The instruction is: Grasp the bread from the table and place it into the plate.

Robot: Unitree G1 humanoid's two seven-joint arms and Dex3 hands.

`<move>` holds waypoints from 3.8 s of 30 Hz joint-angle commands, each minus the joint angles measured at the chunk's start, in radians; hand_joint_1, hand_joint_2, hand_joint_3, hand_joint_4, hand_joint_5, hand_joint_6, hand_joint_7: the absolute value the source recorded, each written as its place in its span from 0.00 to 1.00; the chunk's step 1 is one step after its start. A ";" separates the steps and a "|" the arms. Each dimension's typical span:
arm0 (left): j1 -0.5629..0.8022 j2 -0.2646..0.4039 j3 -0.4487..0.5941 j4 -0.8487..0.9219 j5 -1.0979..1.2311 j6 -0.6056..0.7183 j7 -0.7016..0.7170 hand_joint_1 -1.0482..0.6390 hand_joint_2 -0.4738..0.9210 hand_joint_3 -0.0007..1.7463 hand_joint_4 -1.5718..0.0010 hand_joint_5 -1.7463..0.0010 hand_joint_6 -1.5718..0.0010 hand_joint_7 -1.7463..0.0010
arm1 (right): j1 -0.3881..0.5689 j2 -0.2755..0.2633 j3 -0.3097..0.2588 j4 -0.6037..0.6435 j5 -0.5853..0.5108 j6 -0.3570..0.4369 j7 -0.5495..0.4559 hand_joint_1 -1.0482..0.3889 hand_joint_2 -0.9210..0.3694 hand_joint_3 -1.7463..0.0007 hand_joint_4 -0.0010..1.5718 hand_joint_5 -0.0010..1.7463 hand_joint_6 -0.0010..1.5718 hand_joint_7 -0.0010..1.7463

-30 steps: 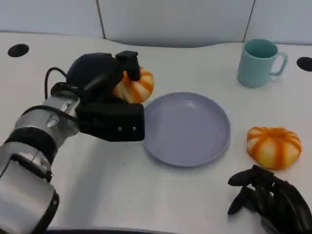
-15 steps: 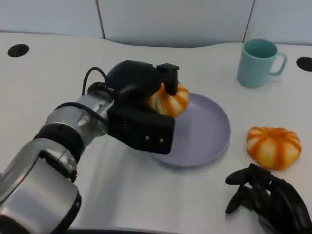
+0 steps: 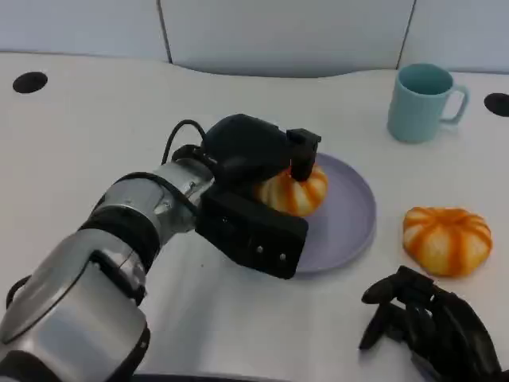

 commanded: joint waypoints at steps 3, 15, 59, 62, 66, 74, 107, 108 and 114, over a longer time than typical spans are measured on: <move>-0.024 0.006 -0.019 0.004 0.019 0.018 0.004 0.39 0.93 0.13 0.68 0.00 0.76 0.05 | 0.029 -0.005 0.002 -0.039 -0.002 0.032 -0.016 0.41 0.00 0.75 0.36 0.92 0.33 0.72; -0.036 0.005 -0.001 -0.001 0.004 0.005 -0.065 0.21 0.98 0.01 1.00 0.12 0.95 0.23 | 0.026 -0.005 0.001 -0.038 -0.006 0.036 -0.015 0.41 0.00 0.75 0.36 0.92 0.34 0.72; 0.224 0.119 0.433 -0.078 -0.515 -0.221 -0.429 0.23 1.00 0.03 1.00 0.13 0.94 0.38 | 0.005 -0.014 -0.021 -0.003 0.007 0.025 0.004 0.41 0.00 0.75 0.35 0.93 0.33 0.73; 0.284 0.110 0.498 -0.111 -0.604 -0.244 -0.495 0.25 1.00 0.04 1.00 0.13 0.94 0.39 | 0.003 -0.011 -0.024 -0.003 0.001 0.020 -0.007 0.42 0.00 0.75 0.35 0.92 0.33 0.73; 0.370 0.100 0.594 -0.163 -0.754 -0.255 -0.629 0.28 1.00 0.08 1.00 0.15 0.90 0.46 | 0.002 -0.006 -0.030 -0.006 0.006 0.030 -0.013 0.42 0.00 0.75 0.35 0.92 0.33 0.74; 0.519 0.093 0.713 -0.314 -0.958 -0.219 -0.803 0.27 1.00 0.10 0.96 0.15 0.84 0.53 | -0.015 -0.007 -0.037 0.027 0.002 0.000 -0.003 0.42 0.00 0.74 0.34 0.92 0.32 0.75; 0.999 0.027 0.858 -0.652 -1.185 -0.046 -0.911 0.28 1.00 0.09 0.84 0.00 0.87 0.15 | -0.049 0.005 -0.040 0.085 -0.005 -0.053 0.002 0.41 0.00 0.75 0.35 0.92 0.31 0.72; 1.011 0.024 0.857 -0.673 -1.183 -0.024 -0.903 0.29 1.00 0.07 0.82 0.00 0.85 0.15 | -0.049 0.006 -0.040 0.086 -0.004 -0.053 0.002 0.42 0.00 0.74 0.35 0.92 0.31 0.72; 1.073 0.016 0.841 -0.751 -1.164 0.055 -0.874 0.32 1.00 0.06 0.81 0.00 0.83 0.12 | -0.048 0.003 -0.045 0.070 0.005 -0.029 -0.003 0.39 0.00 0.76 0.33 0.91 0.31 0.71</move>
